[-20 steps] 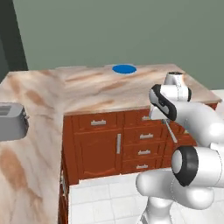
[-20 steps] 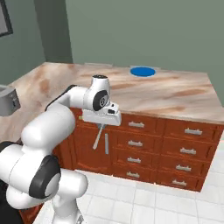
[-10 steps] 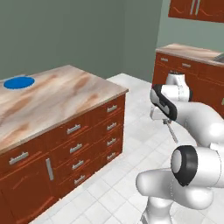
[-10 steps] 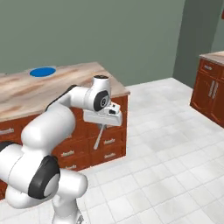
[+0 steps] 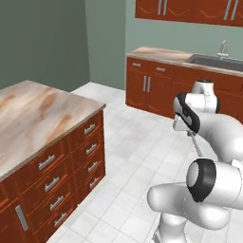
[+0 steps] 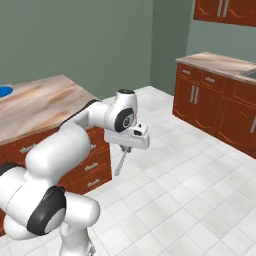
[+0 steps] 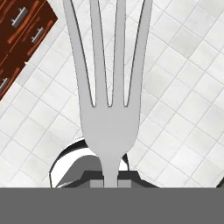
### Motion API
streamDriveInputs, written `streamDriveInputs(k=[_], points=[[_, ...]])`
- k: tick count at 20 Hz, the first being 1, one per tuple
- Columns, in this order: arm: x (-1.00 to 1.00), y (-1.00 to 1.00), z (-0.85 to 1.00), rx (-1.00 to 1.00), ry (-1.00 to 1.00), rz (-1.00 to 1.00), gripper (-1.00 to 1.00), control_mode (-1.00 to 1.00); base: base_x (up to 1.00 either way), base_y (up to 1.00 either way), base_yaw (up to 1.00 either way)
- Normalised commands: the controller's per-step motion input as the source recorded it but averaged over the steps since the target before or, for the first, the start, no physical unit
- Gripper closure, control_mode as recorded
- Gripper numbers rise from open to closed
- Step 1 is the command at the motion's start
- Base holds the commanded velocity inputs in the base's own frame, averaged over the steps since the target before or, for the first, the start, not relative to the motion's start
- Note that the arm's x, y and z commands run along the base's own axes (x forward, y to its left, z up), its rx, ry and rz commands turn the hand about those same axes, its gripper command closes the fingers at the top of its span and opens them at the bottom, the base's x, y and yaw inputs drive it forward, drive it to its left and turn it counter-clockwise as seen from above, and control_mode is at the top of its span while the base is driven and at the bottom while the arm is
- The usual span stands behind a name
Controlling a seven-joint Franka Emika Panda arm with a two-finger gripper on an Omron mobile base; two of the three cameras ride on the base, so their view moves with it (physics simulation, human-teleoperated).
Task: Take the fork and place it on the left side of the plate. Then take the spoon and place it on the right side of the plate. Make sure they're directly next to the plate.
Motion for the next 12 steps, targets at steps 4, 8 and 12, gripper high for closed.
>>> streamDriveInputs(k=[4,8,12], points=[[0.00,0.00,0.00,0.00,0.00,0.00,1.00,1.00,0.79,-0.02,-0.13],[0.00,0.00,0.00,0.00,0.00,0.00,1.00,1.00,0.81,-0.04,-0.07],[0.00,0.00,0.00,0.00,0.00,0.00,1.00,1.00,0.84,-0.06,-0.02]])
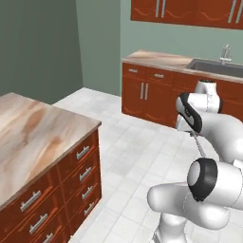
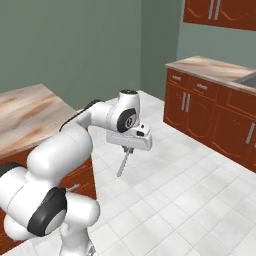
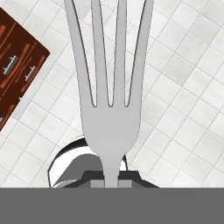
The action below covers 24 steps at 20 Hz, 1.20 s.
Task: Take the fork and place it on the left side of the plate. Then take the spoon and place it on the right side of the plate. Make sure they're directly next to the plate.
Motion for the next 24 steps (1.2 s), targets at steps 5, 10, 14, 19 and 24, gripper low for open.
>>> streamDriveInputs(k=[5,10,14,19,24], points=[[0.00,0.00,0.00,0.00,0.00,0.00,1.00,1.00,0.85,-0.07,0.00],[0.00,0.00,0.00,0.00,0.00,0.00,1.00,1.00,0.89,-0.09,0.00],[0.00,0.00,0.00,0.00,0.00,0.00,1.00,1.00,0.91,-0.19,0.01],[0.00,0.00,0.00,0.00,0.00,0.00,1.00,1.00,0.89,-0.23,0.02],[0.00,0.00,0.00,0.00,0.00,0.00,1.00,1.00,0.88,-0.18,0.03]])
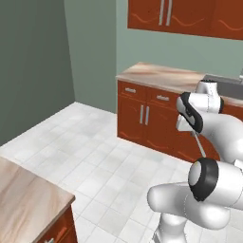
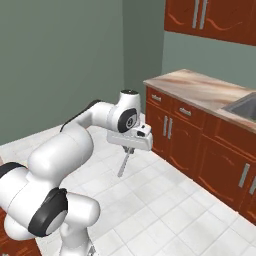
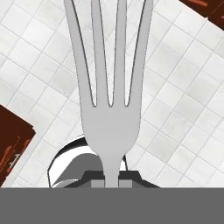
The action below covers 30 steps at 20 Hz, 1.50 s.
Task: Take the fork and place it on the left side of the plate. Then take the spoon and place it on the right side of the plate. Make sure they're directly next to the plate.
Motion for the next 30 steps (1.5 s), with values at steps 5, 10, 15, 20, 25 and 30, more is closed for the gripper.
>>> streamDriveInputs(k=[5,10,15,20,25,30], points=[[0.00,0.00,0.00,0.00,0.00,0.00,1.00,1.00,0.82,-0.02,0.23],[0.00,0.00,0.00,0.00,0.00,0.00,1.00,1.00,0.77,0.00,0.27],[0.00,0.00,0.00,0.00,0.00,0.00,1.00,1.00,0.81,0.00,0.19],[0.00,0.00,0.00,0.00,0.00,0.00,1.00,1.00,0.80,0.00,0.17],[0.00,0.00,0.00,0.00,0.00,0.00,1.00,1.00,0.78,0.00,0.19],[0.00,0.00,0.00,0.00,0.00,0.00,1.00,1.00,0.81,0.01,0.19]])
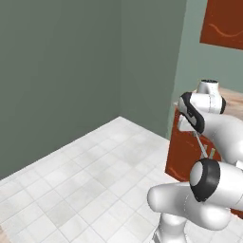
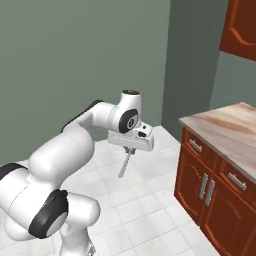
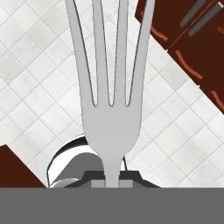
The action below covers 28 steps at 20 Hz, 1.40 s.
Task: Take the fork and place it on the left side of the plate. Then take the spoon and place it on the right side of the plate. Make sure they're directly next to the plate.
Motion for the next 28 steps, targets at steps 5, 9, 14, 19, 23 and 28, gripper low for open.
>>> streamDriveInputs(k=[5,9,14,19,23,28], points=[[0.00,0.00,0.00,0.00,0.00,0.00,1.00,1.00,0.83,0.03,0.21],[0.00,0.00,0.00,0.00,0.00,0.00,1.00,1.00,0.83,0.04,0.21],[0.00,0.00,0.00,0.00,0.00,0.00,1.00,1.00,0.83,0.02,0.25],[0.00,0.00,0.00,0.00,0.00,0.00,1.00,1.00,0.72,0.00,0.43],[0.00,0.00,0.00,0.00,0.00,0.00,1.00,1.00,0.68,0.00,0.47],[0.00,0.00,0.00,0.00,0.00,0.00,1.00,1.00,0.70,0.00,0.44]])
